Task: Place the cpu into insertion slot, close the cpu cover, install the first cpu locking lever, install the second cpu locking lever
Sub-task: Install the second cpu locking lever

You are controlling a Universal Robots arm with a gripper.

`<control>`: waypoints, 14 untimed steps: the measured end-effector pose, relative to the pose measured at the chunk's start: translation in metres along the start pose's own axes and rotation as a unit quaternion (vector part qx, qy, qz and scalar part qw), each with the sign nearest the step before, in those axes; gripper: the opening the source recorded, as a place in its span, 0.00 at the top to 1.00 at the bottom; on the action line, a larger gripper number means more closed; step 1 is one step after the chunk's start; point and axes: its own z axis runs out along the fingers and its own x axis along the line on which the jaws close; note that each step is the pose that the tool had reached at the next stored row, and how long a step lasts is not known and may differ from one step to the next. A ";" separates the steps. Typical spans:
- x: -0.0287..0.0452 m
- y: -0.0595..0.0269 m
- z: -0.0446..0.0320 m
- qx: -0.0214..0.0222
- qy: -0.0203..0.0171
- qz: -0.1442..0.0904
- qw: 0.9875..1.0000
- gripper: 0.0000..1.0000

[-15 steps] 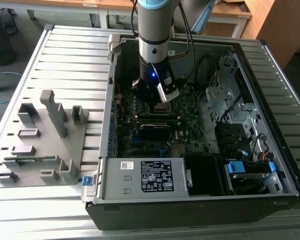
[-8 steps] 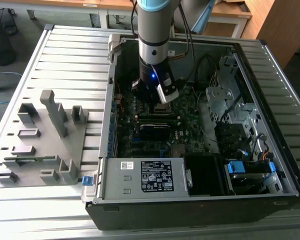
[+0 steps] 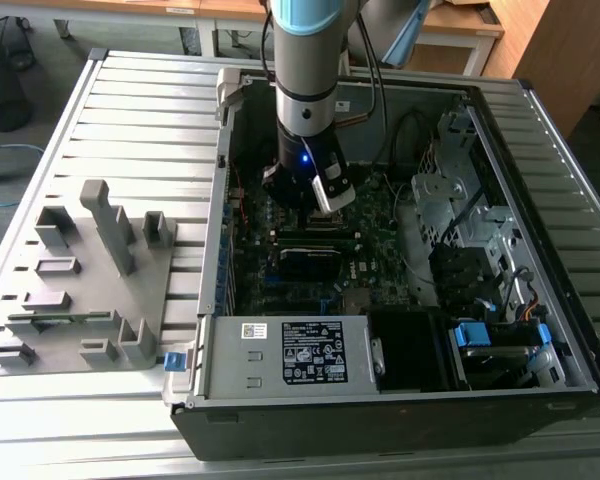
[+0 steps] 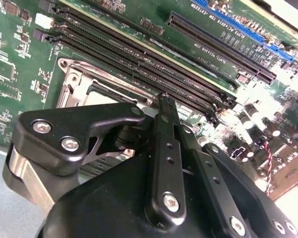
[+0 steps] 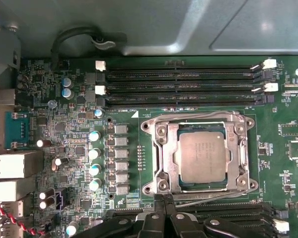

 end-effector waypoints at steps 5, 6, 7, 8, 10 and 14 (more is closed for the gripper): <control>0.0018 -0.0010 0.0008 -0.007 0.000 0.001 1.000 0.89; 0.0024 -0.0012 0.0008 -0.010 0.001 0.001 1.000 0.89; 0.0032 -0.0014 0.0008 -0.013 0.001 0.001 1.000 0.89; 0.0042 -0.0017 0.0008 -0.014 0.001 0.001 1.000 0.89; 0.0057 -0.0022 0.0011 -0.016 0.001 0.001 1.000 0.89; 0.0075 -0.0033 0.0026 -0.017 0.001 0.001 1.000 0.89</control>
